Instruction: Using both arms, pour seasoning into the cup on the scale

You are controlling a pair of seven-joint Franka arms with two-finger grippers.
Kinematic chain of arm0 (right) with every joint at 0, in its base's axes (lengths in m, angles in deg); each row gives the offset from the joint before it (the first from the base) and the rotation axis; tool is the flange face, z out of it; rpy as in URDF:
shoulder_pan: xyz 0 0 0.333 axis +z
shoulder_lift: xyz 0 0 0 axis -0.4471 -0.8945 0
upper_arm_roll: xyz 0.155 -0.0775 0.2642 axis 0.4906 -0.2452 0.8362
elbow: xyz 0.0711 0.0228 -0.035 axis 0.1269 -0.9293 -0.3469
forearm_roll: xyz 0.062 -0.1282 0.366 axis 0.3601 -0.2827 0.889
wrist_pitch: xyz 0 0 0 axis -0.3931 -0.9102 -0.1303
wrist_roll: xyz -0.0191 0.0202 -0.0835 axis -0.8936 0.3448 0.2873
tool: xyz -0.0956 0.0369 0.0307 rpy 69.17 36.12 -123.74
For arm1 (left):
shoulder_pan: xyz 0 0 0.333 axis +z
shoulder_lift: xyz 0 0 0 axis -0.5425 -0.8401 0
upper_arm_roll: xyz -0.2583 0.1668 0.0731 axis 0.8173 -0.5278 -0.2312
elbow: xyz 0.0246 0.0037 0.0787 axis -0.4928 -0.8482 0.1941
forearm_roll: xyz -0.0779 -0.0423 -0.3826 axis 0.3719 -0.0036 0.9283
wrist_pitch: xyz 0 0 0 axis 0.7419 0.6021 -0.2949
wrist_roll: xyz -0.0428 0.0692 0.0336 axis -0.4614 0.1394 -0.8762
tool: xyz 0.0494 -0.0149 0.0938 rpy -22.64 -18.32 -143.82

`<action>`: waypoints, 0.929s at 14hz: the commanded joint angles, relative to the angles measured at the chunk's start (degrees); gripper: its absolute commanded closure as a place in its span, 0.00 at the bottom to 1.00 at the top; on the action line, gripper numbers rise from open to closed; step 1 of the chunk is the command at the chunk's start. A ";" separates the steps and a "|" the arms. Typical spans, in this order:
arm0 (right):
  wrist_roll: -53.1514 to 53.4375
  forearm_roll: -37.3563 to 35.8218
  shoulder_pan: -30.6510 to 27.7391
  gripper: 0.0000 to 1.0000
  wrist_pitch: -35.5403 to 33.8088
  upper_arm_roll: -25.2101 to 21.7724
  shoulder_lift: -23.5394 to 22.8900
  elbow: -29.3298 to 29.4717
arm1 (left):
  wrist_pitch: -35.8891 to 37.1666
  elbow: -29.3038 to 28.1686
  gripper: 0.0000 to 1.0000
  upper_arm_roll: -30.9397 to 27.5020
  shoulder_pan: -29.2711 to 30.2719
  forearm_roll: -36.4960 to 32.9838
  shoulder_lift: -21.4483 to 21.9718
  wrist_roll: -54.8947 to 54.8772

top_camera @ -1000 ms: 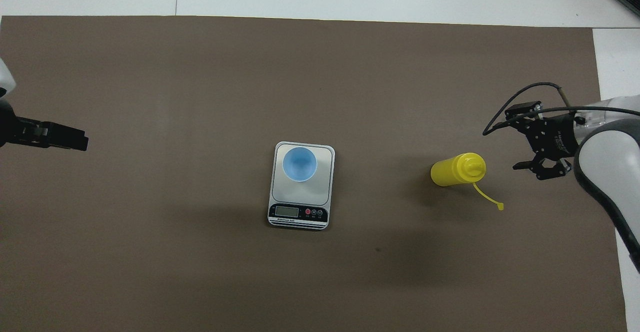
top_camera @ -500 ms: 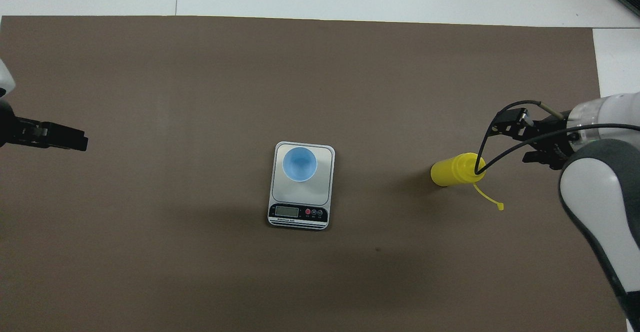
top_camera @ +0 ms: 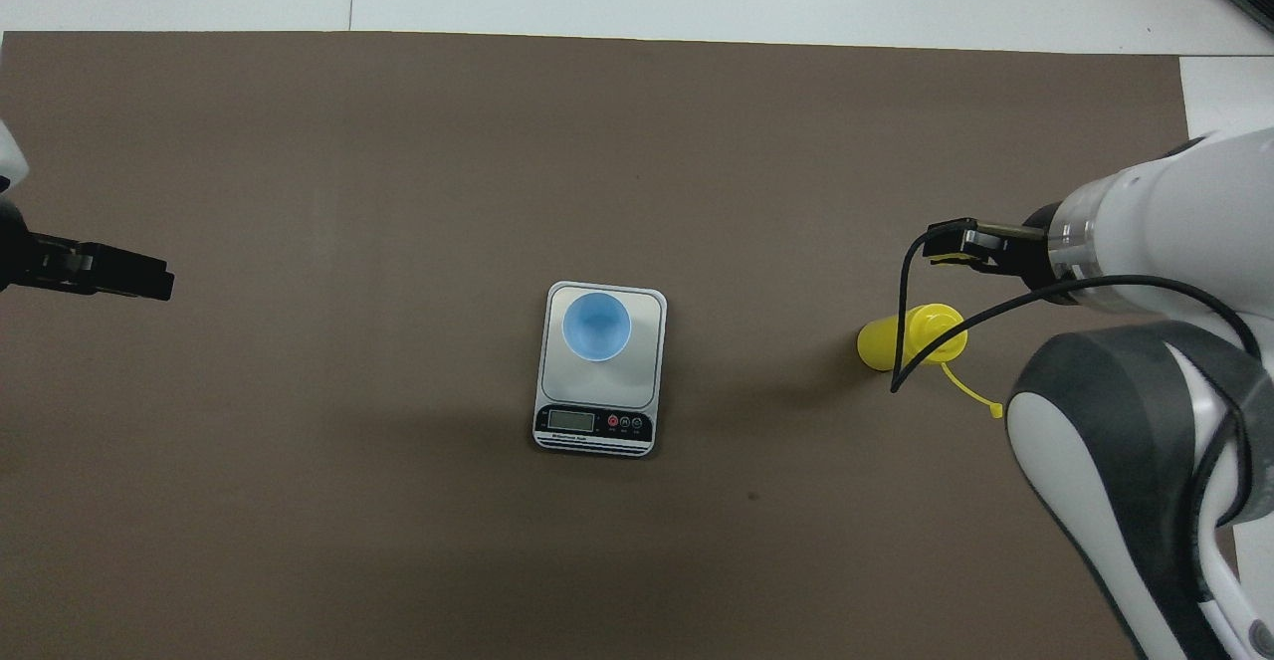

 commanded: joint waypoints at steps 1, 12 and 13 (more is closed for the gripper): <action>-4.81 0.31 -1.10 0.00 -3.67 -0.03 -0.21 3.18 | -1.22 -1.98 0.00 0.05 0.54 0.25 1.68 -1.18; -8.69 1.36 -0.84 0.00 -11.95 0.33 1.01 4.33 | -1.04 -1.72 0.00 0.05 0.54 0.16 1.59 -1.01; -8.78 2.32 -0.93 0.00 -11.86 0.07 1.01 4.07 | -1.04 -1.72 0.00 0.05 0.54 0.16 1.59 -1.01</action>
